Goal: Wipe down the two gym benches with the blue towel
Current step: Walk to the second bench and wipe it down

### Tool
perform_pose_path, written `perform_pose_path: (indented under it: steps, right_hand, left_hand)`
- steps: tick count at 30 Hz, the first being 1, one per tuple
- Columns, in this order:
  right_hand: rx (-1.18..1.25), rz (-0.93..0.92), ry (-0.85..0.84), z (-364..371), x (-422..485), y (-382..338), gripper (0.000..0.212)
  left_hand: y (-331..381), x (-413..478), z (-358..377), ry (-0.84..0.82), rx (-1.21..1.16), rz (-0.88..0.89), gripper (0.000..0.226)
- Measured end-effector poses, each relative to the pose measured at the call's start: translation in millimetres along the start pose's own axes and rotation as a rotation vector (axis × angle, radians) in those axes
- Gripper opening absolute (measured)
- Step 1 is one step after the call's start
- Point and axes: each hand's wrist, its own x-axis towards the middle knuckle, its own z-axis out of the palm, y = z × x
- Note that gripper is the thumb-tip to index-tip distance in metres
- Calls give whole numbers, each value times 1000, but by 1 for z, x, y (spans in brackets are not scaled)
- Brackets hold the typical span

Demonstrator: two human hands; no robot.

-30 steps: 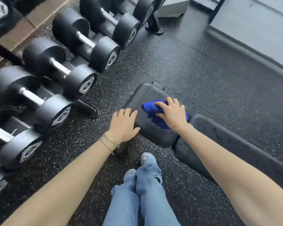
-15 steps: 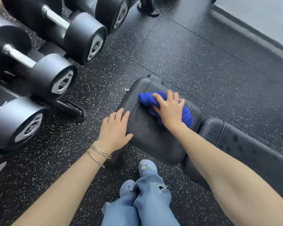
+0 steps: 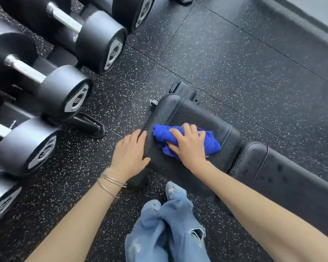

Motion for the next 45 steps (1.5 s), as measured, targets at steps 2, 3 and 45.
perform_pose_path:
  steps: [2,3,45]
  right_hand:
    - [-26,-135,-29,5,-26,-7,36]
    - [-46,-191,-41,4,-25,-6,36]
    - [-94,-133,57,19,-141,71,42]
  left_hand:
    - [-1,-1,-5,-16,-10,0,87]
    - [-2,-2,-7,-13,-1,9,87]
    - [10,21,-14,-20,138,452,93]
